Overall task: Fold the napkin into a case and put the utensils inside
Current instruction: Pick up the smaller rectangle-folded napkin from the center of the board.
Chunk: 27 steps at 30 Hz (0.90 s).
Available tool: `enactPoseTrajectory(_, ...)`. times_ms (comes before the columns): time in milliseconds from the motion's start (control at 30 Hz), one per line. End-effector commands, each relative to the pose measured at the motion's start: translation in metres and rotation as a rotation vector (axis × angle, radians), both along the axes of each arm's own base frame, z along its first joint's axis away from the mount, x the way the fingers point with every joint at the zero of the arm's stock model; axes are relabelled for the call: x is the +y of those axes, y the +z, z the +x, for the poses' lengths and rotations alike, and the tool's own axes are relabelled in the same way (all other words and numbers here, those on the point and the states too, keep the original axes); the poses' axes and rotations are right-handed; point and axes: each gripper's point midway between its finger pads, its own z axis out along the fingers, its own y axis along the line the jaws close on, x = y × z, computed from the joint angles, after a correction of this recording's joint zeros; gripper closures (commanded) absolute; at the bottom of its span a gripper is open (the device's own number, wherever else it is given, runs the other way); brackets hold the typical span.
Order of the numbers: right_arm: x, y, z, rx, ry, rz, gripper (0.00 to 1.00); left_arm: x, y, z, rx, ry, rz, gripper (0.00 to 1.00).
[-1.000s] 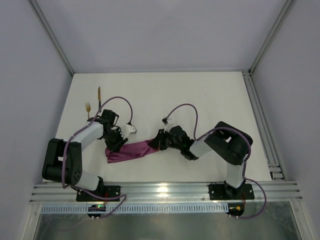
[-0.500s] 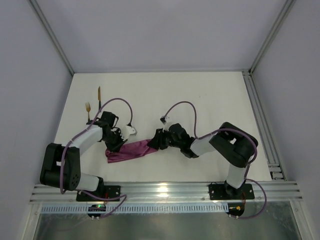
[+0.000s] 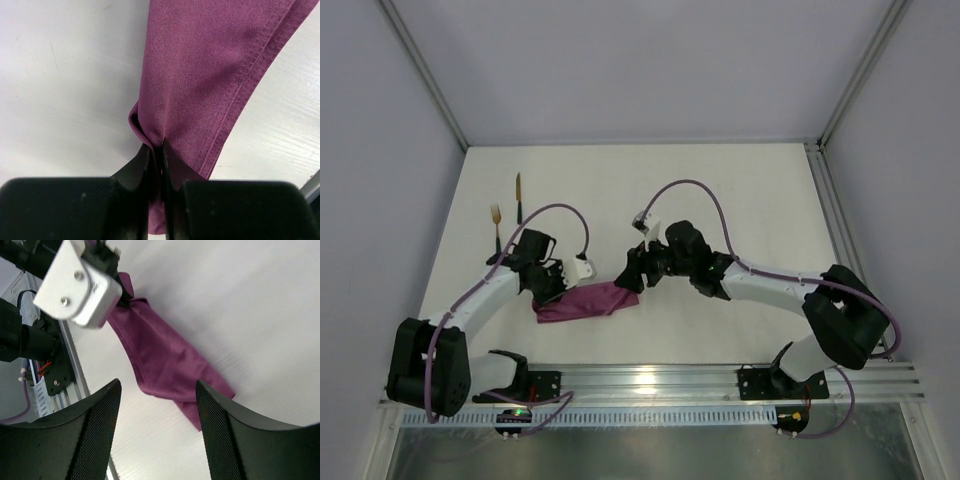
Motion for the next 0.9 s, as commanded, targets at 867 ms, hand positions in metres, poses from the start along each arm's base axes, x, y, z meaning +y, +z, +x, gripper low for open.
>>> enactPoseTrajectory(867,0.098,-0.073,-0.002,0.205,0.579,-0.057,0.27,-0.024,0.028,0.017,-0.150,-0.187,-0.022,1.00)
